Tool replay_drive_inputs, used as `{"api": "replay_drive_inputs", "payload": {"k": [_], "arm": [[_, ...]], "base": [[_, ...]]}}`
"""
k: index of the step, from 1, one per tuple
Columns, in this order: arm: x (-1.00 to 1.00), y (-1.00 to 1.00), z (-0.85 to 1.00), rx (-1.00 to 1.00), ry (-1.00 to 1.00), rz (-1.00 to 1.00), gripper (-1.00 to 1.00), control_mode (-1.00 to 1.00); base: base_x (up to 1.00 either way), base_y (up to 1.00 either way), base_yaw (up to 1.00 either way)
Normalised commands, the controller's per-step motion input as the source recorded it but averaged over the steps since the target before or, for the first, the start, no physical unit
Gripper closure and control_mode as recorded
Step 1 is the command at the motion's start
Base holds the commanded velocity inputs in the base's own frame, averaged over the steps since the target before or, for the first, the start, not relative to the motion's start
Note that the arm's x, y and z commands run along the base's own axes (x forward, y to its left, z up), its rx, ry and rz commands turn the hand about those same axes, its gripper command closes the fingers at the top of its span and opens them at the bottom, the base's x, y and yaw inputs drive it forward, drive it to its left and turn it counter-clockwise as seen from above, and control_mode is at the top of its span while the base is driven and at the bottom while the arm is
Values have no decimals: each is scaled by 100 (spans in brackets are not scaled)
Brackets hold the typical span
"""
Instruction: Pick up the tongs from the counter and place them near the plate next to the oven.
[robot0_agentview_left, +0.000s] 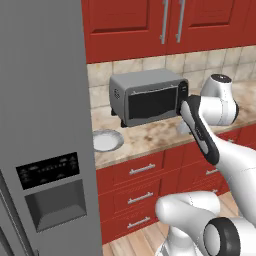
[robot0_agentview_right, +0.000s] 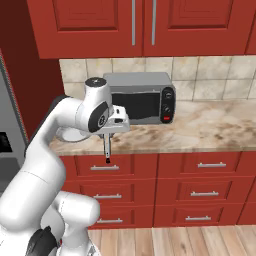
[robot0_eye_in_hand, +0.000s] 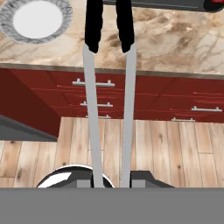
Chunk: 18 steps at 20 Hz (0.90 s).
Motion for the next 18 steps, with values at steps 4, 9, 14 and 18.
{"api": "replay_drive_inputs", "payload": {"k": [4,9,14,18], "arm": [[0,0,0,0,0,0,100,100],[0,0,0,0,0,0,100,100],[10,0,-14,0,4,4,100,-100],[5,-2,-82,0,16,21,100,-100]], "base": [[100,-14,32],[100,-11,26],[69,-1,15],[0,0,0]]}}
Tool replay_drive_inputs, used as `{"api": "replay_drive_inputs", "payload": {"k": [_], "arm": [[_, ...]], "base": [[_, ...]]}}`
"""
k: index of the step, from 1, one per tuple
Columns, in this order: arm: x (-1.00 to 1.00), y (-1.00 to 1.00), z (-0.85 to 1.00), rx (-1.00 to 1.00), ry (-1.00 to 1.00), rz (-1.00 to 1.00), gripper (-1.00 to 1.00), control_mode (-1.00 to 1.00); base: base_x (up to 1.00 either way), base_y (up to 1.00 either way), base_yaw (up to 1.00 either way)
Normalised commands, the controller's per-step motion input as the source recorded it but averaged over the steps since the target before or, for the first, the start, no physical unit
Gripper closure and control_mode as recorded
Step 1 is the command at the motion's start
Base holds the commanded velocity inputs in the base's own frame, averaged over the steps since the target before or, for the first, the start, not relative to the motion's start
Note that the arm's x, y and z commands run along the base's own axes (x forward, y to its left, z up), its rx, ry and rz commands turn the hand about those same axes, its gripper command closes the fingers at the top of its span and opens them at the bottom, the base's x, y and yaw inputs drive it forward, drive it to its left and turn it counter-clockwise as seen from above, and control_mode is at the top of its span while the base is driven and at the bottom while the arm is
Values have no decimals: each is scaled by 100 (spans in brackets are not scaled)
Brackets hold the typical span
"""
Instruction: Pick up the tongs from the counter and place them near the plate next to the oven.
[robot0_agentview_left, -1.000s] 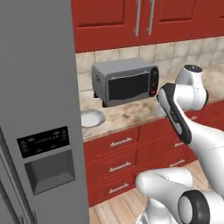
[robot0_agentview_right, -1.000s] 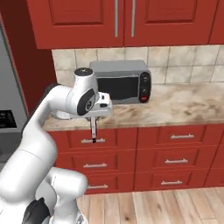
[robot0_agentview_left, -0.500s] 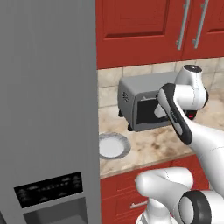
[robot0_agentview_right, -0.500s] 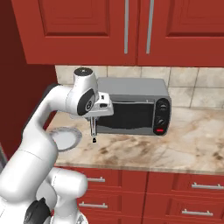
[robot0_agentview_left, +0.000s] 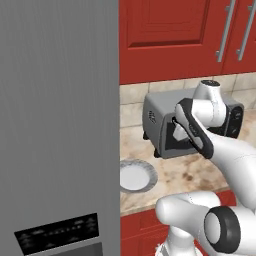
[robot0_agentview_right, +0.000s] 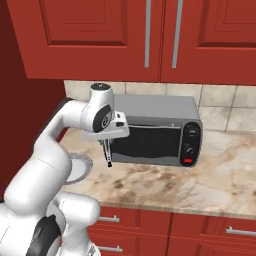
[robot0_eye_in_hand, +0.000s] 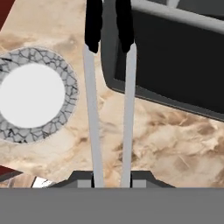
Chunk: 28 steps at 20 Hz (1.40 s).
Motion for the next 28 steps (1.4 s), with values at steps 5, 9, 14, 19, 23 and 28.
{"api": "replay_drive_inputs", "payload": {"k": [5,9,14,19,23,28], "arm": [[0,0,-88,0,15,17,100,-100],[-25,0,-81,-4,2,11,100,-100],[-3,5,-73,-7,2,4,100,-100],[2,10,-52,-8,-1,3,100,-100],[26,3,-42,0,0,1,100,-100],[28,8,-23,0,0,3,100,-100]], "base": [[0,0,0],[0,0,0],[0,0,0],[0,0,0],[0,0,0],[0,0,0]]}}
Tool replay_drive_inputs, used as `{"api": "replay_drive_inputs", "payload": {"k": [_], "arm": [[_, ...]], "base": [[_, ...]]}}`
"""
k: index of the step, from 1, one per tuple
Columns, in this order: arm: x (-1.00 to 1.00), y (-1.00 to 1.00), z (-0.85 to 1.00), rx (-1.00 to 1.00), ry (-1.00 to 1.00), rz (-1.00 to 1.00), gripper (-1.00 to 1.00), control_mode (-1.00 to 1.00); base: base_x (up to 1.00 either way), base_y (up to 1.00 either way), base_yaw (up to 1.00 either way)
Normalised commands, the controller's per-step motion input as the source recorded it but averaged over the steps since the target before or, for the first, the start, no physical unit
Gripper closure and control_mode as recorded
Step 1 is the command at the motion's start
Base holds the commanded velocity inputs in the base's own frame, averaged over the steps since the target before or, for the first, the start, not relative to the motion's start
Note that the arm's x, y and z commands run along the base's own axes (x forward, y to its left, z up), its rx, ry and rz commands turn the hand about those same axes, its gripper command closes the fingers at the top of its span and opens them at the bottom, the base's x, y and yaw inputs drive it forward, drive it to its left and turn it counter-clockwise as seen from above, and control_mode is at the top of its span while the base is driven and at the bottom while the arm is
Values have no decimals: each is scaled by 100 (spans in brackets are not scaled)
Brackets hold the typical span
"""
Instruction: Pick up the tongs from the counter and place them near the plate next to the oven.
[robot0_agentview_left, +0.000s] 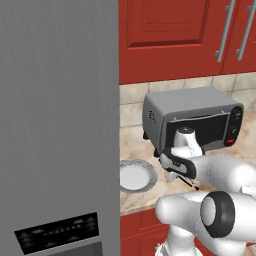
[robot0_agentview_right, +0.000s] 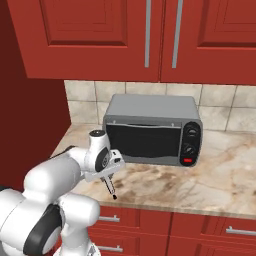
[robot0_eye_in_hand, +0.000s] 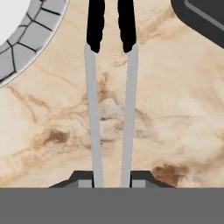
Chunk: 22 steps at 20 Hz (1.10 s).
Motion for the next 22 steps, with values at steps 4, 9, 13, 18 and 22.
{"api": "replay_drive_inputs", "payload": {"k": [4,9,13,18,22], "arm": [[48,5,-12,0,0,2,100,-100],[39,5,-32,0,-2,2,100,-100],[12,16,-51,0,-7,1,-100,-100],[-12,9,-19,0,-14,0,-100,-100],[-32,0,5,0,-13,2,-100,-100]], "base": [[0,0,0],[0,0,0],[0,0,0],[0,0,0],[0,0,0]]}}
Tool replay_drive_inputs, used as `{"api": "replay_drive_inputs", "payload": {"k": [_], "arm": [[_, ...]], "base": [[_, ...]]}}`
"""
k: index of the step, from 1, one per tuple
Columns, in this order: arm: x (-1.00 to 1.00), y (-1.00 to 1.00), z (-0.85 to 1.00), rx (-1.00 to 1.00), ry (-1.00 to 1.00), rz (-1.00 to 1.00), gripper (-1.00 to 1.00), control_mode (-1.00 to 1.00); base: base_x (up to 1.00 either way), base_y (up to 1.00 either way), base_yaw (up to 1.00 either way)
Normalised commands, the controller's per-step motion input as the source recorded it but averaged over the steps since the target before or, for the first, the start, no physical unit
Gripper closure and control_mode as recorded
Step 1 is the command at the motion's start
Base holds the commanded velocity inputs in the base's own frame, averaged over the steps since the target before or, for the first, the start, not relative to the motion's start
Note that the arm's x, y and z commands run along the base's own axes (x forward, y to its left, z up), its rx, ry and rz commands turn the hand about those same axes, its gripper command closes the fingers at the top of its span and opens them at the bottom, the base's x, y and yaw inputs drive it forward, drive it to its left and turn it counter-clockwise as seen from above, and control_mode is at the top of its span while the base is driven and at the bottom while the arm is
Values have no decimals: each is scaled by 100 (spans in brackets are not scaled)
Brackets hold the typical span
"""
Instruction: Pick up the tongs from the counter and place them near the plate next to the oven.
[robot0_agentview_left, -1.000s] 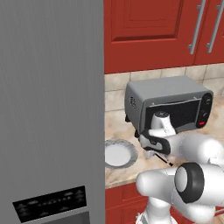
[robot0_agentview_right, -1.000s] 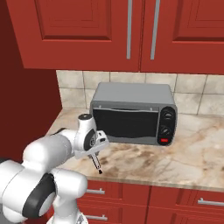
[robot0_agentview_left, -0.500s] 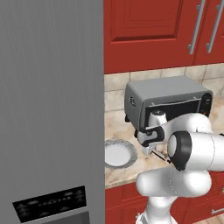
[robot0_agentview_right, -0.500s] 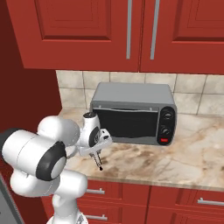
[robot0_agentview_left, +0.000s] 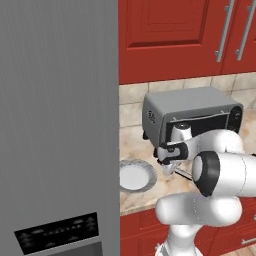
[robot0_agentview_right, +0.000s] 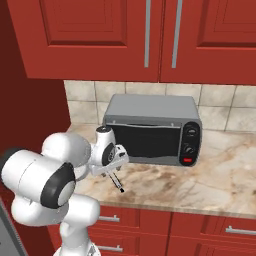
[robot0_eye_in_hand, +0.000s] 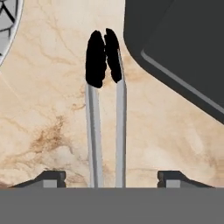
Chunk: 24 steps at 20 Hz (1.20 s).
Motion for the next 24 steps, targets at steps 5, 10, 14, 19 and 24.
{"api": "replay_drive_inputs", "payload": {"k": [5,10,14,19,24], "arm": [[-43,0,36,0,-25,1,-100,-100],[-44,0,45,2,-25,0,-100,-100],[-47,0,49,4,-24,0,-100,-100],[-50,0,52,5,-22,0,-100,-100],[-57,6,63,3,-21,0,-100,-100]], "base": [[0,0,0],[0,0,0],[0,0,0],[0,0,0],[0,0,0]]}}
